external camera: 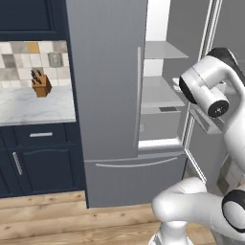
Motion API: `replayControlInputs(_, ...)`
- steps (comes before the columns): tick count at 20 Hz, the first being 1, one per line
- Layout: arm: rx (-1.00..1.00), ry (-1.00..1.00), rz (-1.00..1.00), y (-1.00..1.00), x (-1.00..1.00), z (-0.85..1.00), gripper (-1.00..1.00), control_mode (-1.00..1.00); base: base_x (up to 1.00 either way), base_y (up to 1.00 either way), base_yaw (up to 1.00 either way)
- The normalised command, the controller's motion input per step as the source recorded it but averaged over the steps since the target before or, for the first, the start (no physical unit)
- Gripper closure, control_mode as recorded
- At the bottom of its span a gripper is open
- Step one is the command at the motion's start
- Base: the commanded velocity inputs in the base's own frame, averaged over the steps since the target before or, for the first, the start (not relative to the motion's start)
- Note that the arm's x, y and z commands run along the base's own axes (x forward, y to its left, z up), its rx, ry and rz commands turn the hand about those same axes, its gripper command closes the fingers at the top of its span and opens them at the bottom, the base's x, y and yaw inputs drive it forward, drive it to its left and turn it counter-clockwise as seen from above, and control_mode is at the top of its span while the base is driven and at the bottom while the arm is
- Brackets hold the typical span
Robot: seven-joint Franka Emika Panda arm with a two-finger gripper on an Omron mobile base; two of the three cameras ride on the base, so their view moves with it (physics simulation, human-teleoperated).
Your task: Place one of the steaks on the plate and the other in the bowl. Then place the bowl in the fridge.
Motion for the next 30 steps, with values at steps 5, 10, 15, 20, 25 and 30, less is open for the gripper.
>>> replayControlInputs(5,-0.04,-0.01,-0.04,1.00,0.84,-0.09,1.00,-1.00,0.00,0.00,0.00)
replayControlInputs(10,-0.04,-0.08,-0.13,0.92,0.65,-0.32,1.00,-1.00,0.00,0.00,0.00)
replayControlInputs(15,0.21,0.00,-0.01,0.60,0.61,-0.70,1.00,-1.00,0.00,0.00,0.00)
replayControlInputs(20,0.29,-0.12,0.02,0.30,0.43,-0.51,1.00,-1.00,0.00,0.00,0.00)
replayControlInputs(25,0.09,-0.11,0.12,-0.09,0.55,-0.26,1.00,-1.00,0.00,0.00,0.00)
replayControlInputs(30,-0.20,0.05,0.00,-0.15,0.56,-0.39,1.00,-1.00,0.00,0.00,0.00)
